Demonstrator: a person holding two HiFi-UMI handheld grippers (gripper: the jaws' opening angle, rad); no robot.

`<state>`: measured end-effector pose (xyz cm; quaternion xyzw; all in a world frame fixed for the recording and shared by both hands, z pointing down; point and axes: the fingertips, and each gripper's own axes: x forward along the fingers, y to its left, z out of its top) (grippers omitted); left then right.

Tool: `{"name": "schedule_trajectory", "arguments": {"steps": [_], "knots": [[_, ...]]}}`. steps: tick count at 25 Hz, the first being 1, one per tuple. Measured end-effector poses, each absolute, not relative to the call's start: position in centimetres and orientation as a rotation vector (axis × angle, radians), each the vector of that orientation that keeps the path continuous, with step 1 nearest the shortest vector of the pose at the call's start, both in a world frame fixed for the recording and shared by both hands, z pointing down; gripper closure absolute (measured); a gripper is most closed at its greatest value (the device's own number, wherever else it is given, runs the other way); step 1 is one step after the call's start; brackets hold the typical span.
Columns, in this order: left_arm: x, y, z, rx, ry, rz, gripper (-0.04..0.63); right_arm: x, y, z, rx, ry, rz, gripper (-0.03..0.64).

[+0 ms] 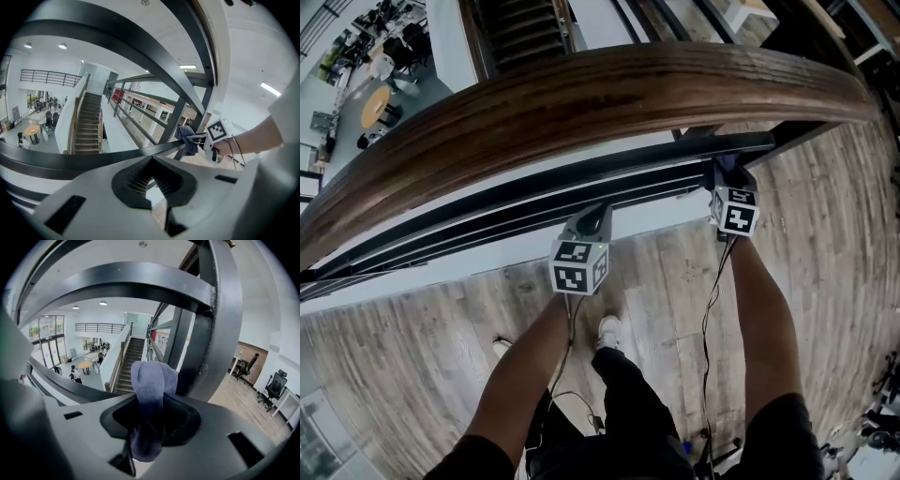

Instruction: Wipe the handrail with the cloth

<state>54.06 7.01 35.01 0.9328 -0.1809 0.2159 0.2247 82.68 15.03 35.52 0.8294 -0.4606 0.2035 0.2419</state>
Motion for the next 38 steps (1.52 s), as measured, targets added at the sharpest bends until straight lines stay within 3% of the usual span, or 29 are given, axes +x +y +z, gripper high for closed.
{"name": "schedule_trajectory", "arguments": {"steps": [5,14,30,38], "knots": [[50.5,5.4,34.9,2.546,-0.566,0.561,0.597,78.9,13.6,34.1,2.294,-1.306,0.557,0.494],[38.4,0.3,32.5,2.648,-0.817,0.384,0.597,57.8,7.8,33.4,2.335,-1.666,0.623,0.491],[-1.8,-11.4,42.0,2.564,-1.146,0.619,0.597,14.0,-8.9,44.7,1.832,-2.001,0.68,0.491],[-18.3,-19.8,45.3,2.453,-1.162,0.557,0.597,-5.2,-19.5,49.5,1.721,-2.095,0.68,0.491]]}}
